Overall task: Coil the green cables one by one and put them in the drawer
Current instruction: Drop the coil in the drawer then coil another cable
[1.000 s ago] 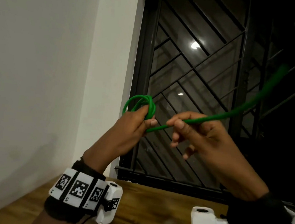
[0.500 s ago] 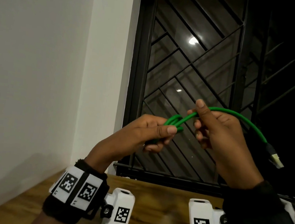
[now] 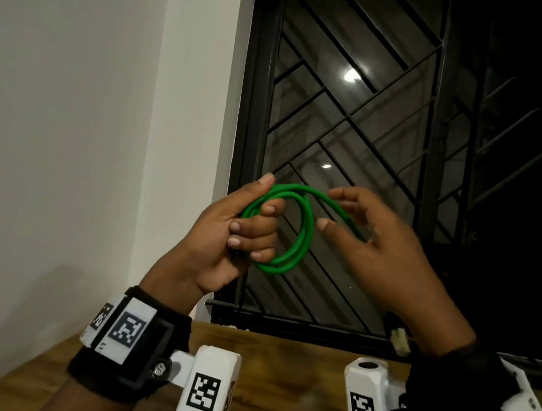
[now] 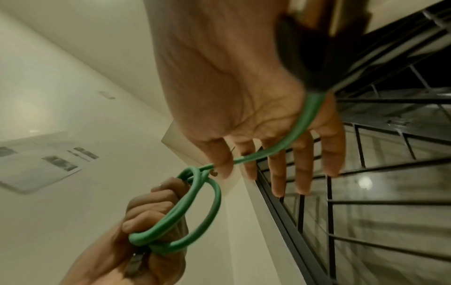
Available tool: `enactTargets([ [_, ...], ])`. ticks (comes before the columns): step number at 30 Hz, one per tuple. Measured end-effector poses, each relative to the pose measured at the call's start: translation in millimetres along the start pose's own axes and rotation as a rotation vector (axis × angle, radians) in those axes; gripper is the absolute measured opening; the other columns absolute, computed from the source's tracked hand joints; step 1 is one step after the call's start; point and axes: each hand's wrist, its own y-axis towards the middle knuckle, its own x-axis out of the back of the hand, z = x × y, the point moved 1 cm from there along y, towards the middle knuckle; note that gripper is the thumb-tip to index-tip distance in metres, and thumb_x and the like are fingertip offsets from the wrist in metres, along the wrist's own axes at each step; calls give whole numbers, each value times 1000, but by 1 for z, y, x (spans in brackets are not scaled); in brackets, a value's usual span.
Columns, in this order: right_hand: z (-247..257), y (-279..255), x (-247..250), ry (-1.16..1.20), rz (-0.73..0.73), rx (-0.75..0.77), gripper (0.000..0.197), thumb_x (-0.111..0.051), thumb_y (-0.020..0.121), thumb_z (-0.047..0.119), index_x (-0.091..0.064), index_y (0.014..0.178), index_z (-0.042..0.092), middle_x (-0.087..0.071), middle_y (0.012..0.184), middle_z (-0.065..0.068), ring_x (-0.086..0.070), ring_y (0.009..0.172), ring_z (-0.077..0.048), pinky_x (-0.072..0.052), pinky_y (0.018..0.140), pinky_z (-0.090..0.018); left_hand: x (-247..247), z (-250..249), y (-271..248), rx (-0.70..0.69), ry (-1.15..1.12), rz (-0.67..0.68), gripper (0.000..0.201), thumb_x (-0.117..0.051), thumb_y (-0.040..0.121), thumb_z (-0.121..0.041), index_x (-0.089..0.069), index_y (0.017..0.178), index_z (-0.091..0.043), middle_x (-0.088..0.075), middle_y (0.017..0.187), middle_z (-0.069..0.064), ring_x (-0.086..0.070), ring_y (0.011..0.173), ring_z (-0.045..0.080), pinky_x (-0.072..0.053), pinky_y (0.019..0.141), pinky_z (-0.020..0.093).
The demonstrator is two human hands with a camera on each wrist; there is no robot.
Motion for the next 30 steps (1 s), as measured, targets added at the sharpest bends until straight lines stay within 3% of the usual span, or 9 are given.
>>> enactTargets([
  [3,-9,3,-12,153,153,-29,29,-50,104,25,-58,130,34,-71,102,8,-66,98,-6,-53,91,-32,0,-2,1,-37,-86,-13,43,-38,101,-42,-52,68,-18,-32,36,-10,-30,29,2,-33,41,16],
  [6,-10,3,-15,185,170,-34,26,-46,106,16,-61,110,36,-73,78,5,-68,64,-8,-53,67,-25,-1,-3,1,-68,-160,24,39,-39,101,-42,-52,76,-16,-25,43,-8,-33,33,4,-35,47,16],
  [9,-5,1,-20,173,250,-61,21,-45,106,19,-64,112,25,-73,83,5,-70,56,-14,-44,52,-18,-1,-4,-1,-67,-227,81,35,-35,104,-38,-52,85,-14,-24,53,-9,-27,42,6,-35,55,18],
  [12,3,-3,-25,253,256,-93,27,-51,104,20,-49,131,25,-76,88,3,-68,52,-8,-46,46,-18,1,-5,-2,-87,-315,120,29,-32,105,-30,-50,93,-11,-30,58,-9,-37,47,6,-40,59,20],
  [16,14,-9,-31,297,264,-92,12,-53,102,19,-46,98,28,-75,87,-4,-62,46,-7,-44,40,-19,4,-1,1,-183,-323,21,27,-35,105,-32,-51,95,-12,-38,60,-8,-38,52,6,-43,64,20],
  [19,15,-11,-34,227,377,-40,22,-45,105,16,-59,95,30,-73,95,-2,-67,51,-17,-49,45,-27,9,-1,3,-267,-305,-73,24,-39,102,-33,-51,94,-14,-38,63,-8,-39,55,6,-45,67,20],
  [23,17,-13,-32,84,447,60,40,-45,97,2,-65,109,35,-71,106,6,-73,68,-10,-60,66,-31,15,-7,3,-347,-246,-169,26,-37,103,-34,-51,91,-16,-37,65,-8,-37,57,6,-41,75,21],
  [27,29,-15,-25,-69,409,182,31,-55,100,20,-67,122,37,-70,88,17,-69,76,2,-57,76,-26,11,-9,3,-390,-147,-220,20,-41,99,-34,-49,92,-16,-40,64,-7,-40,57,6,-44,70,21],
  [30,33,-16,-23,-176,373,258,23,-57,99,35,-68,118,42,-60,97,12,-57,91,-3,-52,78,-36,7,-8,3,-395,-142,-225,21,-41,98,-33,-49,91,-15,-42,64,-7,-41,56,6,-45,69,21],
])
